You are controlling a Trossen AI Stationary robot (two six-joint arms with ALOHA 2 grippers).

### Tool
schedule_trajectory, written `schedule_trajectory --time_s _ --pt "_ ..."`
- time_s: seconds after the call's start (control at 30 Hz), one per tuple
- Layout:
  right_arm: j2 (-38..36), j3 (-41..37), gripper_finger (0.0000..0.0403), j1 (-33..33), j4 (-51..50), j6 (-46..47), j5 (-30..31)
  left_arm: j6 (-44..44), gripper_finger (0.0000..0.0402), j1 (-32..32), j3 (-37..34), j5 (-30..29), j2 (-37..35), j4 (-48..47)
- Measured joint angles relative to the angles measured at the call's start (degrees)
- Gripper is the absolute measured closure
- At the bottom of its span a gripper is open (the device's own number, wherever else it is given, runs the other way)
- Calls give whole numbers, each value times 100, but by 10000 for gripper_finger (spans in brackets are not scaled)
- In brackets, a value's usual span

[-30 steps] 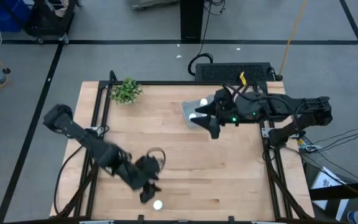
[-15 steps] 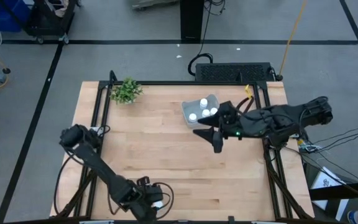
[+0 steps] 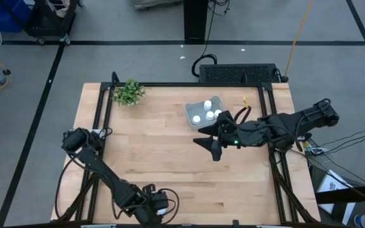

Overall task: Pick and place pill bottles into a basket
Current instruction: Put the white pill bottle into the gray container

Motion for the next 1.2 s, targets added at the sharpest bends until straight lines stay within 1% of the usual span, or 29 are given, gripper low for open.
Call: schedule_trajectory --time_s 0.1,0.27,0.4,0.77,0.93,1.2 --pt "-37 -53 140 0 207 -64 2 185 158 5 0 -57 0 17" --pt "-71 -69 140 0 321 -146 2 153 158 94 -15 -38 129 -420" --pt "-135 -69 140 35 354 -179 13 293 158 81 1 -77 107 -181" --pt "-159 -69 140 42 538 -339 22 418 158 59 0 161 316 -132" --pt "-159 -69 140 42 522 -343 22 451 158 120 -2 22 302 -124" --pt "-159 -69 140 42 526 -382 22 634 158 159 -2 272 400 -141"
